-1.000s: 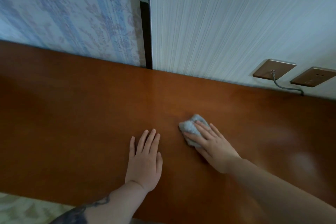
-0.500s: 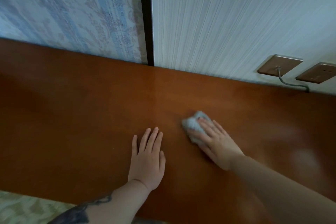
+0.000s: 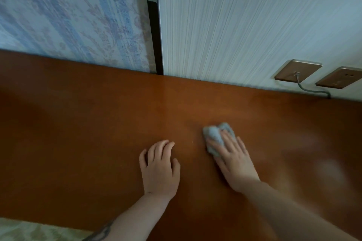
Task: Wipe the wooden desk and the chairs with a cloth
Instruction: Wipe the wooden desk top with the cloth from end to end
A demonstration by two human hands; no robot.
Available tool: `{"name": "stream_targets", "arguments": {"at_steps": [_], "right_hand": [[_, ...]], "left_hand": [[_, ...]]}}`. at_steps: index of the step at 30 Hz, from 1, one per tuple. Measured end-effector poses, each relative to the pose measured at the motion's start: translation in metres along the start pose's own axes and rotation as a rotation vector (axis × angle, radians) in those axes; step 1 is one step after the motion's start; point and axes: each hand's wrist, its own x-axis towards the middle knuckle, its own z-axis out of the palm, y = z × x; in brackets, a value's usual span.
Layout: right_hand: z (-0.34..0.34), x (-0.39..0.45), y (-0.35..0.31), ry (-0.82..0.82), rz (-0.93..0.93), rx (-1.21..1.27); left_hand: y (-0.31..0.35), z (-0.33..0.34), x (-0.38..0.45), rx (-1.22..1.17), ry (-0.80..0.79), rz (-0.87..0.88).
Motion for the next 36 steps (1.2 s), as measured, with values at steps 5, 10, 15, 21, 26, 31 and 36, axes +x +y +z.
{"name": "stream_targets", "arguments": {"at_steps": [5,10,15,21,26,31,36], "right_hand": [[-0.002,0.073,-0.056,0.072,0.409,0.116],[0.0,0.022,-0.067,-0.145,-0.251,0.002],[-0.017,0.041,0.013,-0.243,-0.347,-0.095],[-0.001,0.101,-0.049,0.072,0.298,0.089],[-0.004,0.048,-0.024,-0.149,-0.333,-0.049],[-0.017,0.099,0.025,-0.126,-0.135,-0.005],[-0.005,0.162,-0.055,0.072,0.352,0.098]], "left_hand": [[0.006,-0.004,0.07,0.024,0.002,-0.03],[-0.004,-0.002,0.128,0.128,-0.055,0.103],[-0.012,0.004,0.133,0.144,0.019,0.189],[-0.012,0.003,0.135,0.13,0.026,0.18],[-0.013,0.002,0.135,0.138,0.009,0.193],[-0.009,-0.001,0.134,0.175,-0.056,0.134],[-0.009,0.0,0.136,0.174,-0.054,0.14]]}}
